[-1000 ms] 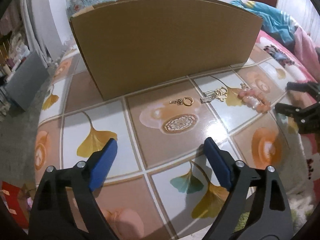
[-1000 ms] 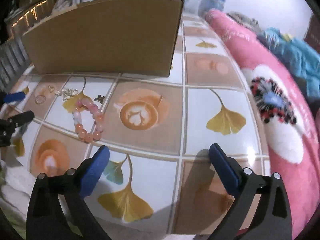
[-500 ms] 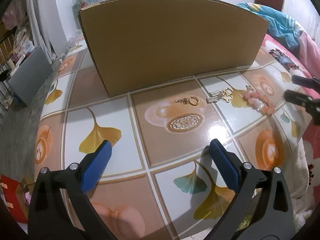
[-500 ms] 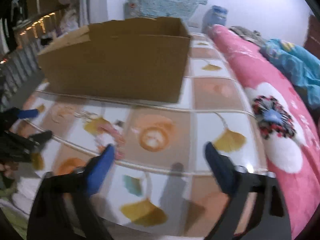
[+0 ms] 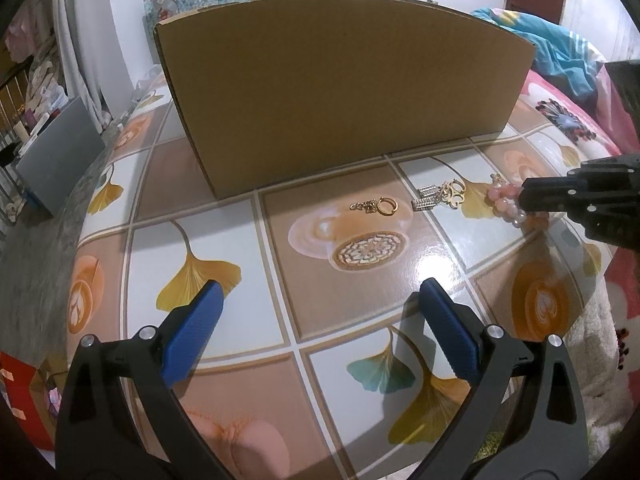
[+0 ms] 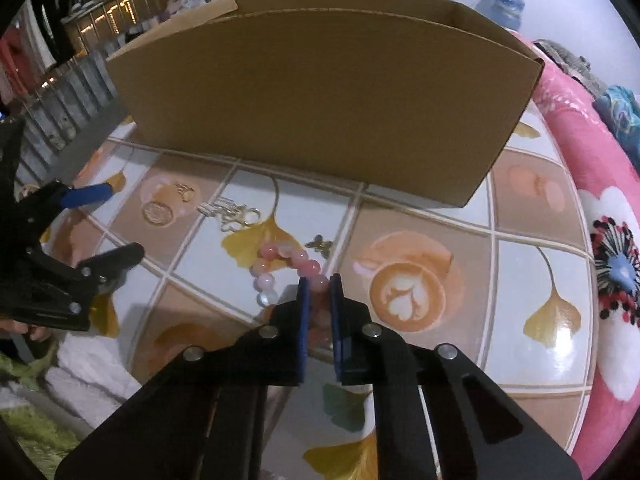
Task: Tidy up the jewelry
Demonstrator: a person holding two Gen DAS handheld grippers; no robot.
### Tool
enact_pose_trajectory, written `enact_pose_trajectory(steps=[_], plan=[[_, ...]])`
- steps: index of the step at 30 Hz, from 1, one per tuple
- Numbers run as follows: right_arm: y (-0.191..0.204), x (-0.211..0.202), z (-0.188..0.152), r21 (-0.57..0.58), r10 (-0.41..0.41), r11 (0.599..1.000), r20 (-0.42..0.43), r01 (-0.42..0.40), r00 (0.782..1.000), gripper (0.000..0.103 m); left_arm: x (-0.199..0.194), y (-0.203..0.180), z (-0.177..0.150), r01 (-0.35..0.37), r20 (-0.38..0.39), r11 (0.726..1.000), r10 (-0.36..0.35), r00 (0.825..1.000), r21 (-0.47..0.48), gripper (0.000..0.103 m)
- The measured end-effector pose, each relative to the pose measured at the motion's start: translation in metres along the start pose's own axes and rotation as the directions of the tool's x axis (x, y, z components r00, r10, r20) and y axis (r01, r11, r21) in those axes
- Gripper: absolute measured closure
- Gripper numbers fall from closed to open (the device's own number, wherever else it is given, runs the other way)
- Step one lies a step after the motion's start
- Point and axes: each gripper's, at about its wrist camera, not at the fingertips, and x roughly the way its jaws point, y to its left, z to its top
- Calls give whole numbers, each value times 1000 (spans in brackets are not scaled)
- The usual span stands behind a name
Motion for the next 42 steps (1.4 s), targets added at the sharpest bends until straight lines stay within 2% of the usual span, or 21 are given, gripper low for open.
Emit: enact_pose_trajectory(steps=[4,9,17,24,29,32,36,37,38,42], plan=[[-1,-14,5,45,74,996,54,-76,996,93,0,0,0,0,3,1000,0,1000,0,8],[-3,-42,13,87,161,981,136,-174,977,93,0,-1,-1,-1,1,1000,1,1000,-1,8],[-25,-63,10,147,110,980,162,-134,981,93,0,0,-1,-2,2,1000,2,1000,-2,8],[-52,-49,9,210,71,972,162,-104,984,93,-1,0,-1,-1,3,1000,1,1000,-2,8],[-82,-32,1,330,64,938,131,-105,989,92,-1,0,-1,-1,2,1000,1,1000,-2,8],[-90,-32,-4,360,50,928,134,-96,990,91,-1,0,-1,-1,0,1000,1,1000,-1,8],[-84,-38,-9,341,42,935,155,-93,987,75,-1,1,-1,-1,1,1000,1,1000,-1,8],[-81,-40,-10,328,44,940,160,-95,986,74,-1,1,-1,-2,1,1000,2,1000,-2,8],[-74,-42,-11,302,53,948,166,-102,985,72,-1,1,-1,-2,0,1000,2,1000,-2,8],[-45,-39,-14,188,120,971,139,-146,983,52,-1,1,-1,-1,0,1000,1,1000,-2,8]])
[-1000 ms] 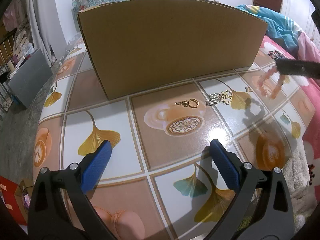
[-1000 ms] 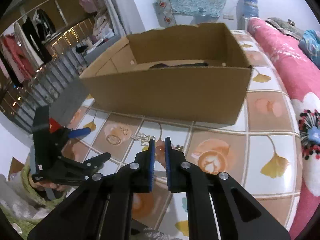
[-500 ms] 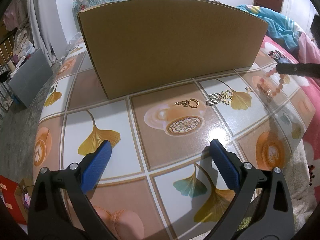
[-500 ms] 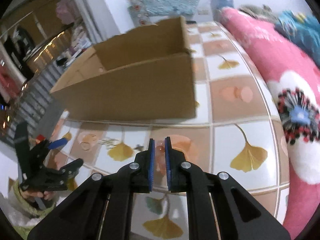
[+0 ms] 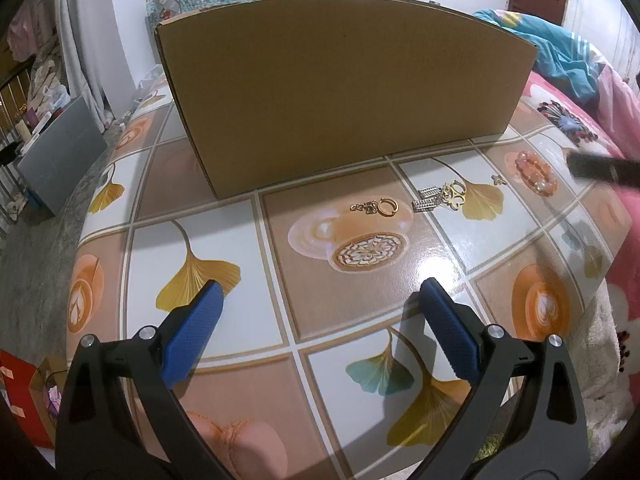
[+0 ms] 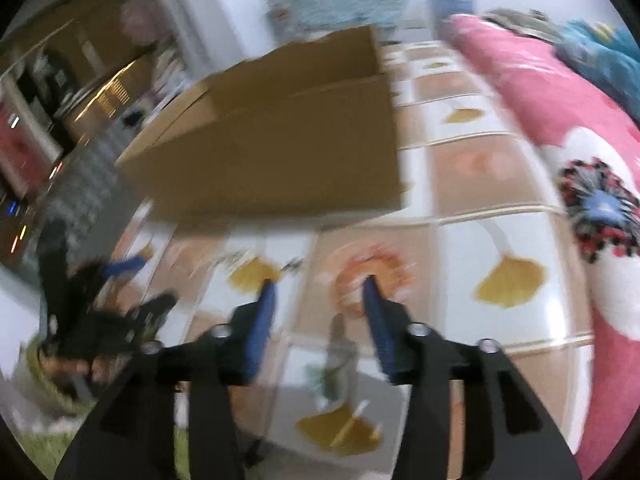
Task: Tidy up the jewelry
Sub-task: 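Open the right gripper and lift it away from the pink bracelet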
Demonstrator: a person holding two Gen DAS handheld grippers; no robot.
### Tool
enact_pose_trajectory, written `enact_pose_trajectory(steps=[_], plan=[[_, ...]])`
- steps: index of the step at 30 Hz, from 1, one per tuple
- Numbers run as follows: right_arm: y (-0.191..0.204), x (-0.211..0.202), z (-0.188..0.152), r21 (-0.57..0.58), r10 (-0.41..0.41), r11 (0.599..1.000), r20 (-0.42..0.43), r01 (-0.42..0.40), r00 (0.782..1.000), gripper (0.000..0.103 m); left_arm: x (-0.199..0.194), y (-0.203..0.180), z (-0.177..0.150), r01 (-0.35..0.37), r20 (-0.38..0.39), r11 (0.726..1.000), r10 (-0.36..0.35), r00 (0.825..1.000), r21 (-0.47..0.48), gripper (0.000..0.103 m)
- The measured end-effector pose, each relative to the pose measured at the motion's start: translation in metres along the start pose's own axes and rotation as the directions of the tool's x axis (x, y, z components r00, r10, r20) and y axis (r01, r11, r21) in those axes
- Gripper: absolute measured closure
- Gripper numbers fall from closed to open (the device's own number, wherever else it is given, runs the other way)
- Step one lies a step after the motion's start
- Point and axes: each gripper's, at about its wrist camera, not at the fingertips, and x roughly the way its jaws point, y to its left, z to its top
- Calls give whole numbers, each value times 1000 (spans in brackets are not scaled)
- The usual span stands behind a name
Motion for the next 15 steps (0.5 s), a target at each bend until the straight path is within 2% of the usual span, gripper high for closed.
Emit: enact_pose_trajectory(steps=[5,8,9,15], plan=[[34,23,-17,-135,14,990,-100,-28,995,33,0,1,0,-1,4,1000,1,1000,1,8],[38,33,-20,-148,11,989,-125,-30,992,17,-1,2,-1,-1,7,1000,1,1000,2,8],[39,34,-20,-148,5,989,-129,-24,992,8,-1,2,-2,-1,7,1000,1,1000,1,8],[40,36,-19,-148,-23,989,-147,1,989,7,-1,0,-4,3,11,1000,-3,1000,8,8]])
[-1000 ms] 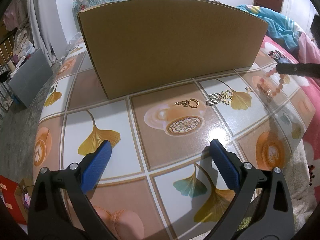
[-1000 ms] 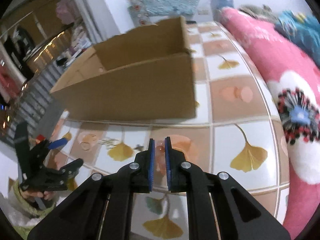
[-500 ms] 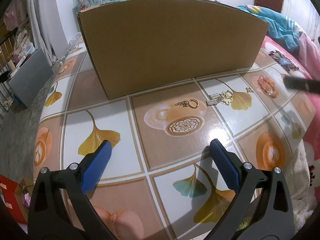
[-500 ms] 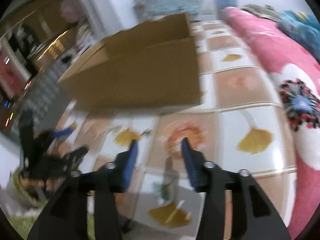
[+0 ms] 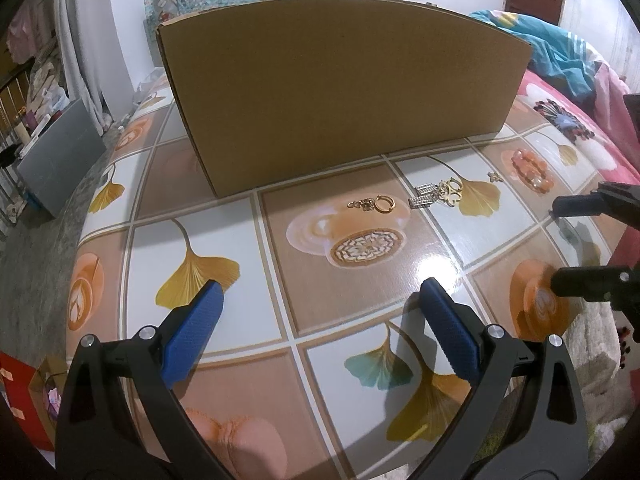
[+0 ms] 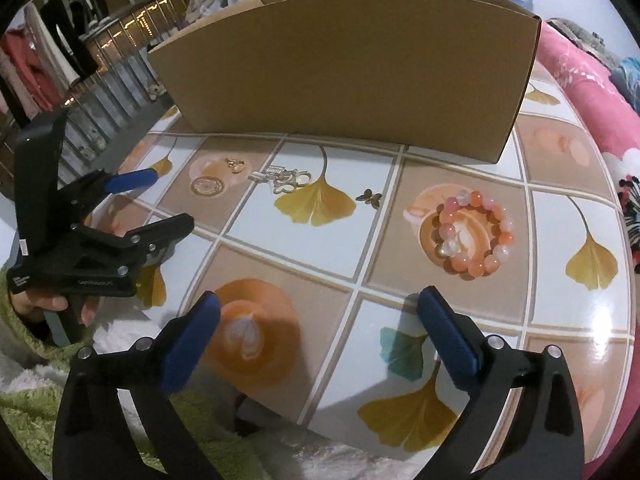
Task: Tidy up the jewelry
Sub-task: 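Open the right gripper and lift it away from the pink bracelet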
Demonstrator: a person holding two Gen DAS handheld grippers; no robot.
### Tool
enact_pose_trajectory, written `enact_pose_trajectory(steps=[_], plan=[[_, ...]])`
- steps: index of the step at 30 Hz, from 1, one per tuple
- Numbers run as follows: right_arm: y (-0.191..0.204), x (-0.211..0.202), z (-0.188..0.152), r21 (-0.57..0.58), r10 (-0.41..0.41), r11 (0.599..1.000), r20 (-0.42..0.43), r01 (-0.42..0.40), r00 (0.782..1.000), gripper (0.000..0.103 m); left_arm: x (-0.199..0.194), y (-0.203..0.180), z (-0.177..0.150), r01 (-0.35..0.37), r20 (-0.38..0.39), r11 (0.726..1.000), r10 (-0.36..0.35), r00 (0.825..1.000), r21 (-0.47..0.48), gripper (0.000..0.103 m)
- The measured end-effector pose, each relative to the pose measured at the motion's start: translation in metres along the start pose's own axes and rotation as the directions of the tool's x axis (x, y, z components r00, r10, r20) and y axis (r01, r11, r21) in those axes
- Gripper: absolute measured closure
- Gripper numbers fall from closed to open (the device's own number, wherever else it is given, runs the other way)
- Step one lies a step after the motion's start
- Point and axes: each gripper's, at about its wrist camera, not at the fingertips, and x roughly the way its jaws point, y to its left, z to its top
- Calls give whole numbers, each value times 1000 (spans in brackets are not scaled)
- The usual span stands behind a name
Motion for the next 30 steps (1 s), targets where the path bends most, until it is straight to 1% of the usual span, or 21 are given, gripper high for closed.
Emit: enact_pose_trajectory(steps=[4,8,10,14,16,17,19,22,26,30], plan=[[-1,1,0,40,-4,999,7,3,1000,6,-1,-1,0,2,-9,1000,-2,1000,3,8],[6,4,0,-30,-44,999,-29,43,999,6,-1,-1,1,5,-16,1000,-5,1000,6,8],[6,4,1,-35,-55,998,-37,54,998,6,-1,-1,1,6,-15,1000,-5,1000,8,8],[1,3,4,16,-61,998,-49,62,997,6,-1,-2,2,8,-24,1000,-8,1000,10,8],[2,5,5,22,-118,993,-65,120,991,6,0,-1,4,11,-36,1000,-10,999,12,8],[3,7,5,8,-159,987,-75,160,984,6,0,-1,4,12,-39,1000,-11,999,13,8],[6,8,4,-7,-180,984,-70,180,981,6,1,-1,6,13,-46,1000,-12,999,12,8],[4,6,2,15,-170,985,-48,171,984,6,2,-2,7,7,-52,1000,-6,999,6,8],[6,8,3,36,-145,989,-30,146,989,6,6,-3,13,-8,-86,1000,7,996,-13,8],[5,7,2,24,-147,989,-31,148,989,6,7,-3,11,0,-69,1000,0,998,-1,8]])
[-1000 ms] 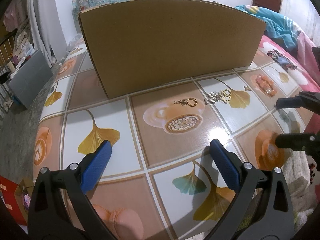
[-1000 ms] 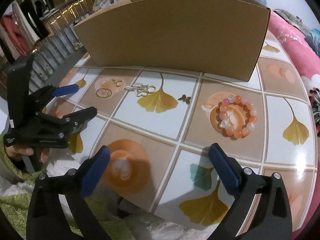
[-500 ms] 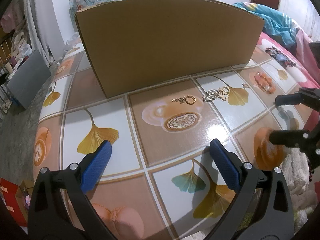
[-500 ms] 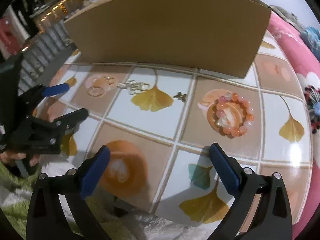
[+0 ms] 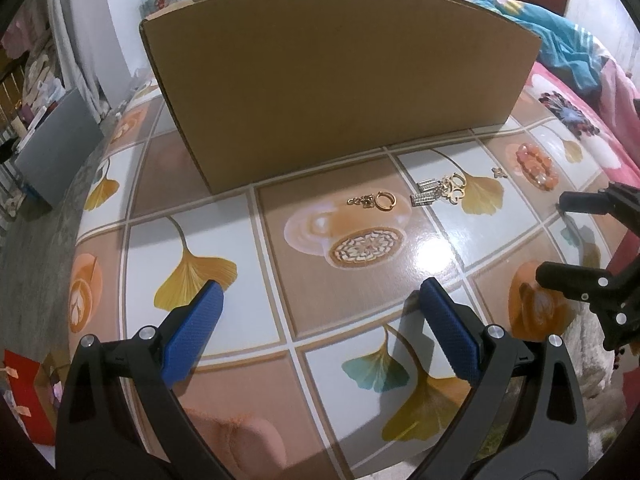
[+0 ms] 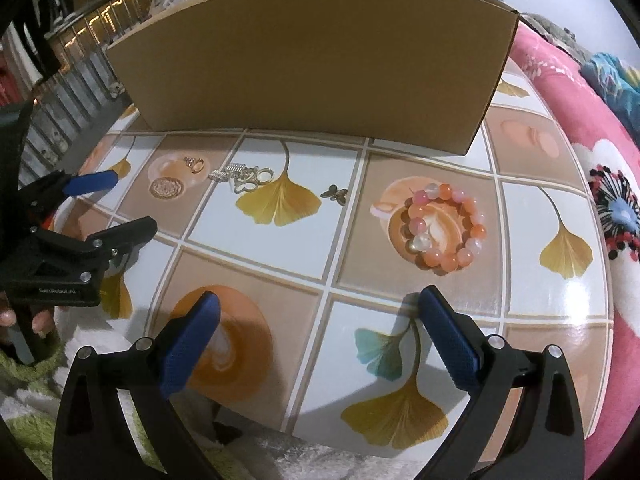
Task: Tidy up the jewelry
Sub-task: 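Open the right gripper and lift it away from the pink bracelet, then reach the right gripper toward the small gold ring on the table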
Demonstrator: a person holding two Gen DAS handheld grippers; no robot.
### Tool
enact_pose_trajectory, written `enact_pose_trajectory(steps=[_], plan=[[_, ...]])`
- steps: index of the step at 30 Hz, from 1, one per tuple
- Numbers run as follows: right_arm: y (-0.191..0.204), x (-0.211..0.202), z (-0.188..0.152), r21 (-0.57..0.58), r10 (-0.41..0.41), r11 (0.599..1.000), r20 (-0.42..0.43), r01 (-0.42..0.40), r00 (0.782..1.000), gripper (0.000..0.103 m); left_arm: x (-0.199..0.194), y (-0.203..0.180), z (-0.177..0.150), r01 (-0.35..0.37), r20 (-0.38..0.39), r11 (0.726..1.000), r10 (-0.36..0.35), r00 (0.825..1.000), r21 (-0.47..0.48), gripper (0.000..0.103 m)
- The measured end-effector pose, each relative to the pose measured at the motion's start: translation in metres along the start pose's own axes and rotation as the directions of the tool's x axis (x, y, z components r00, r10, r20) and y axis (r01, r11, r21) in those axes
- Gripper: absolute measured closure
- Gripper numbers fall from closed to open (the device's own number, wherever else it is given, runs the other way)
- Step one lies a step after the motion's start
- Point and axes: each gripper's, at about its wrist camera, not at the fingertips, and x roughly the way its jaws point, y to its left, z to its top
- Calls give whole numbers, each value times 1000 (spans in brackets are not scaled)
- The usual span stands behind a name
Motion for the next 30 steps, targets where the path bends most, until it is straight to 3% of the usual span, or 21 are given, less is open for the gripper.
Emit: enact_pose_trajectory(steps=[8,15,20,24,30], plan=[[2,0,-2,-23,-5,1000,37,6,999,6,-1,-1,-1,9,1,1000,-9,1000,15,8],[-8,-7,-4,27,83,996,84,-86,993,7,2,-2,3,10,-11,1000,-10,1000,17,7],[-14,-18,-6,21,157,986,158,-163,975,22,-9,2,8,25,59,999,-26,998,22,9],[-7,-20,-4,4,215,976,194,-220,957,33,-18,-1,21,37,111,998,-43,993,55,34],[0,-11,-1,-23,275,961,201,-276,940,37,-7,-13,35,41,68,984,-54,996,175,65]])
